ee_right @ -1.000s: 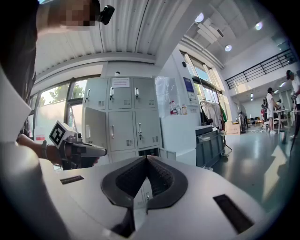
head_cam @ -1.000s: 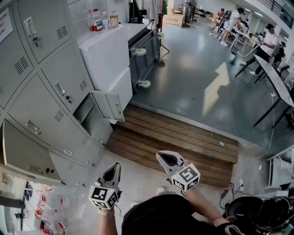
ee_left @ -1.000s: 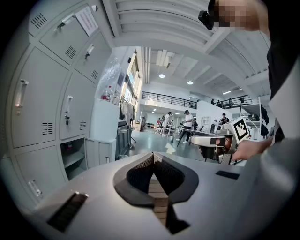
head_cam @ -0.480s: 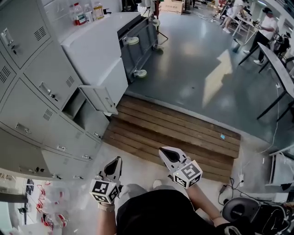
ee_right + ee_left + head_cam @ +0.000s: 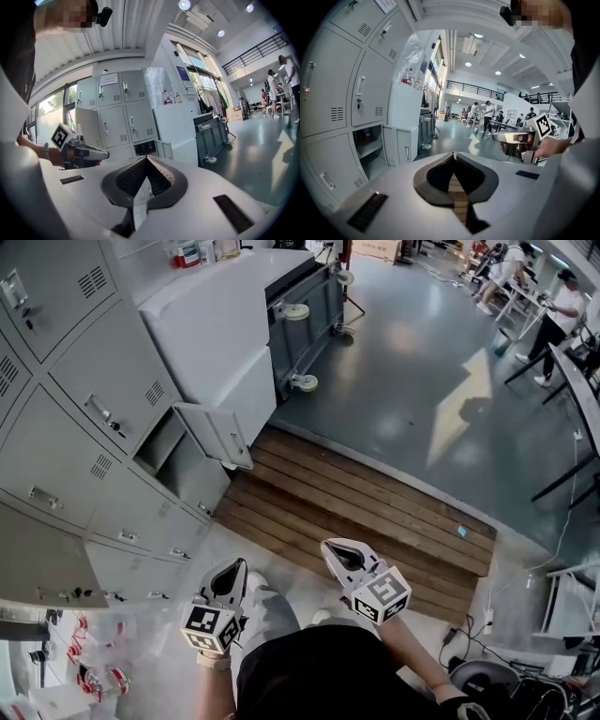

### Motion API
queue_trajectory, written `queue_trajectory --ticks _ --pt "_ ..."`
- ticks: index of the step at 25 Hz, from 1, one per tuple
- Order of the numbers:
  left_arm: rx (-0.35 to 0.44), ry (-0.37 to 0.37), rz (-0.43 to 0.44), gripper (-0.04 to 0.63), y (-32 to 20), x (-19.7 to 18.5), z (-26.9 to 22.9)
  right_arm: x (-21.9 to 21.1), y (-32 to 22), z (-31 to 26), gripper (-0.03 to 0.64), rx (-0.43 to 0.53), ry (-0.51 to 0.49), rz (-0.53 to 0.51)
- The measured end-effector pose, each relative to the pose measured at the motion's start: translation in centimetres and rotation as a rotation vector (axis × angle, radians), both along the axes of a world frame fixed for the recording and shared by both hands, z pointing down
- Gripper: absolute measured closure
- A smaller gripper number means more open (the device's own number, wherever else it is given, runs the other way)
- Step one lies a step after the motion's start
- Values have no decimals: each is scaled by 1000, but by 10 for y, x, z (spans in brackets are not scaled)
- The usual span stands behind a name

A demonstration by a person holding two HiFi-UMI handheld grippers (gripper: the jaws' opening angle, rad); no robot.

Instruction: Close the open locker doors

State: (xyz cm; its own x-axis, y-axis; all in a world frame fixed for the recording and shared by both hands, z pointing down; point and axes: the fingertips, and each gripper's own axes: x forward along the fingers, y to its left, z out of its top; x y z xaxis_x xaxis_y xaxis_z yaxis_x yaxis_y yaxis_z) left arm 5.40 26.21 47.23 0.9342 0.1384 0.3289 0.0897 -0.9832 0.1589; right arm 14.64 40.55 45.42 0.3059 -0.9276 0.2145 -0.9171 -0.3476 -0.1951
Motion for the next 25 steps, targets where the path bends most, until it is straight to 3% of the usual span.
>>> queue_trajectory --ticks 8,15,25 --pt "1 14 -5 578 -118 39 0 50 -125 -4 588 -44 5 -19" --pt "-19 15 -77 578 -230 39 6 72 -238 -3 588 -66 40 -61" --pt "-35 1 -186 578 -297 22 11 89 -327 4 588 -111 57 -141"
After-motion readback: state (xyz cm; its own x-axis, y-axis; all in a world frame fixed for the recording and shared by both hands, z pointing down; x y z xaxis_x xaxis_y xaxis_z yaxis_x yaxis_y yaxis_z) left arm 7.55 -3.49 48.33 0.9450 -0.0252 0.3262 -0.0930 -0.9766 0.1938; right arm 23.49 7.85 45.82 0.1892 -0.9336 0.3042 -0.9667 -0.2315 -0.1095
